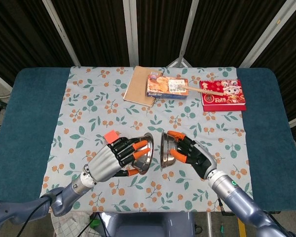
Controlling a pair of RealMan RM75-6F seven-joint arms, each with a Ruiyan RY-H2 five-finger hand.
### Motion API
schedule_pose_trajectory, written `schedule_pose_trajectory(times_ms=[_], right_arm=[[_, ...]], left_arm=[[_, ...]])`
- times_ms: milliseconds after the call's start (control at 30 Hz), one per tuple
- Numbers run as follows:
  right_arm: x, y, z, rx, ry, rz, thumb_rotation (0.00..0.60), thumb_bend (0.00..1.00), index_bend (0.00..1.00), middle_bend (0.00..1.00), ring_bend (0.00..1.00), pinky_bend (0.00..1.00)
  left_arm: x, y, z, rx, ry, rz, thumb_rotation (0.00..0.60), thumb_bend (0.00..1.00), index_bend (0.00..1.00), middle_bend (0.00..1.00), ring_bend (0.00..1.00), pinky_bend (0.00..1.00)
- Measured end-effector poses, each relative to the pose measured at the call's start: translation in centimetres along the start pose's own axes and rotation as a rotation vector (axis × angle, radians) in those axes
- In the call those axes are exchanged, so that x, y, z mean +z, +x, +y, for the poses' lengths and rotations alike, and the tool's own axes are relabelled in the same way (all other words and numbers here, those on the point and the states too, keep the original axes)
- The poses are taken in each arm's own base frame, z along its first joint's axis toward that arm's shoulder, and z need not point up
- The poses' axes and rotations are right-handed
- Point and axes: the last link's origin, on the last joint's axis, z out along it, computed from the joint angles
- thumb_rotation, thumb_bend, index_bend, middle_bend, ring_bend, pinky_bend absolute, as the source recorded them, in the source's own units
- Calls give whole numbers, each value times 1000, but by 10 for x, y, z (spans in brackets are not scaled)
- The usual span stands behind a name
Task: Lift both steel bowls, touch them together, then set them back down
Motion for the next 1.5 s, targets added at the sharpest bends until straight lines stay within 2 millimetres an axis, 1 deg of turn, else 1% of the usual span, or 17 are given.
schedule_pose_trajectory(times_ms=[100, 333, 500, 667, 833, 1033, 1167, 1233, 1367, 1433, 1500], right_arm=[[-2, -9, 3, 2, -1, -22, 600, 518, 891, 803, 859, 1000], [0, -16, 8, 6, -16, -46, 600, 518, 891, 803, 859, 1000], [0, -17, 9, 9, -21, -55, 600, 518, 891, 803, 859, 1000], [-1, -17, 8, 10, -17, -56, 600, 519, 891, 803, 859, 1000], [-4, -9, 3, -1, -1, -28, 600, 519, 891, 803, 859, 1000], [-7, 11, -2, -43, 25, 44, 600, 519, 891, 803, 859, 1000], [-4, 36, -3, -104, 37, 110, 600, 520, 891, 803, 859, 1000], [-2, 49, -3, -174, 47, 142, 600, 519, 891, 803, 859, 1000], [0, 67, 2, -401, 67, 180, 600, 519, 891, 803, 859, 1000], [2, 79, 7, -557, 85, 213, 600, 519, 891, 803, 855, 1000], [5, 92, 14, -730, 103, 255, 600, 519, 891, 803, 851, 1000]], left_arm=[[2, -3, 4, -5, -11, 1, 600, 293, 507, 611, 488, 742], [7, -7, 7, -3, -25, 1, 600, 293, 508, 612, 488, 742], [10, -10, 8, -7, -24, -3, 600, 293, 508, 612, 488, 742], [9, -11, 10, -6, -34, -2, 600, 293, 508, 612, 488, 741], [5, -6, 10, 4, -45, 9, 600, 293, 508, 612, 488, 742], [-5, 5, 5, 18, -53, 2, 600, 293, 508, 612, 488, 742], [-16, 14, -4, 36, -46, -18, 600, 293, 507, 611, 488, 742], [-23, 18, -8, 41, -39, -37, 600, 293, 507, 611, 488, 742], [-34, 25, -12, 64, -49, -87, 600, 293, 506, 611, 488, 741], [-43, 29, -13, 75, -44, -118, 600, 293, 505, 610, 488, 742], [-48, 28, -14, 80, -31, -147, 600, 293, 505, 610, 488, 742]])
